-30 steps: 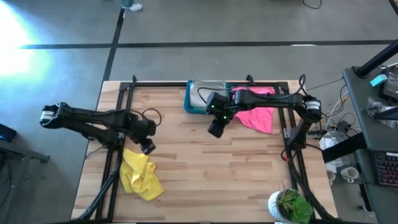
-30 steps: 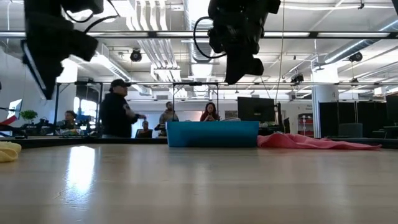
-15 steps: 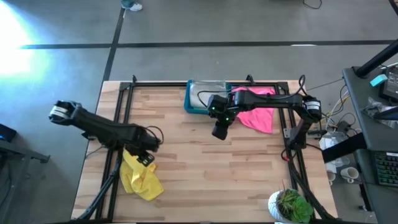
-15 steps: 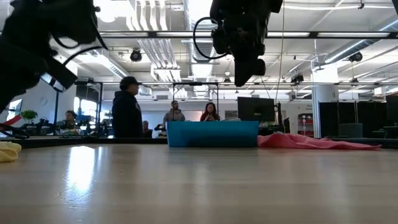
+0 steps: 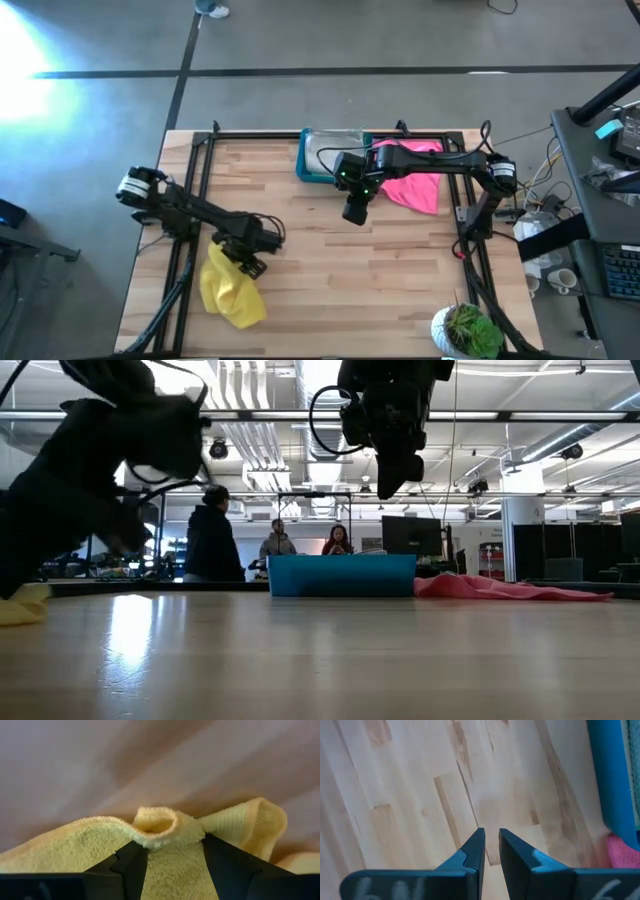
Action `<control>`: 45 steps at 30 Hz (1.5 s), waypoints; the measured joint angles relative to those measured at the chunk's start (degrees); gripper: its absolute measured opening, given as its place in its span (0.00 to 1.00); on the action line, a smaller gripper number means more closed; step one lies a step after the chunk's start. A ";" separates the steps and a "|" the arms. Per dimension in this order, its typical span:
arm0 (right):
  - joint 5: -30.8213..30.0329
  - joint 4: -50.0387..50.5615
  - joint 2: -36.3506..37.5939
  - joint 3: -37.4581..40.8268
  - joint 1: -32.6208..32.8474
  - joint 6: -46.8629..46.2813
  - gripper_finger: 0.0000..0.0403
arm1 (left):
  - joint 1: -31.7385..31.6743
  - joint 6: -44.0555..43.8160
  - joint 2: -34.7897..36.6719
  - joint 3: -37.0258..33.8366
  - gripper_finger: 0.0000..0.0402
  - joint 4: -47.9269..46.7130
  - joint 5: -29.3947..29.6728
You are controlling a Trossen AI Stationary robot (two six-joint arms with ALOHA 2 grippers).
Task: Fold microfiber towels
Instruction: Fold the yellow microfiber cloth
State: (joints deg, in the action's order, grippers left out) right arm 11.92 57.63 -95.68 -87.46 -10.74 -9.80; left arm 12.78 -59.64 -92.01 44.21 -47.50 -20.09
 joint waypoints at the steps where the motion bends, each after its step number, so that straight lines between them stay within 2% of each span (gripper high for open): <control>1: 0.00 0.00 0.00 0.00 0.00 0.00 0.12 | -0.07 0.14 -0.68 0.77 0.44 1.91 0.11; 6: 0.00 0.48 0.00 0.00 0.00 -0.08 0.12 | -0.43 6.43 -2.97 4.23 0.44 10.54 7.18; 12: 0.00 3.21 0.00 0.00 0.00 -0.83 0.12 | -1.61 14.47 -3.24 4.86 0.44 30.63 20.17; 18: 0.00 5.84 0.00 0.00 0.00 -2.76 0.12 | -5.72 21.34 -6.25 4.61 0.44 44.45 30.07; 20: 0.00 6.11 0.00 0.00 0.00 -3.13 0.12 | -7.71 22.59 -7.42 4.82 0.44 48.96 30.06; 25: -0.03 7.65 0.01 0.00 0.21 -3.82 0.12 | -10.22 25.13 -5.10 6.48 0.44 48.92 28.03; 29: -0.02 8.36 0.35 0.11 1.06 -3.85 0.12 | -10.11 31.39 1.06 7.01 0.44 40.31 27.65; 34: -0.03 8.51 0.65 1.04 3.22 -3.82 0.12 | -12.19 32.09 7.98 5.80 0.44 23.94 29.68; 37: 0.00 8.54 0.74 2.56 5.07 -3.82 0.12 | -15.68 32.85 9.41 4.78 0.44 19.88 29.38; 45: 0.01 7.82 0.76 7.16 9.22 -6.13 0.12 | -29.79 39.42 8.32 4.80 0.44 23.12 14.46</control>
State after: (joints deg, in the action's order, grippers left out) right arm 11.94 65.44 -94.91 -80.30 -1.52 -15.94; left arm -17.01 -20.22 -83.69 49.01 -24.38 -5.64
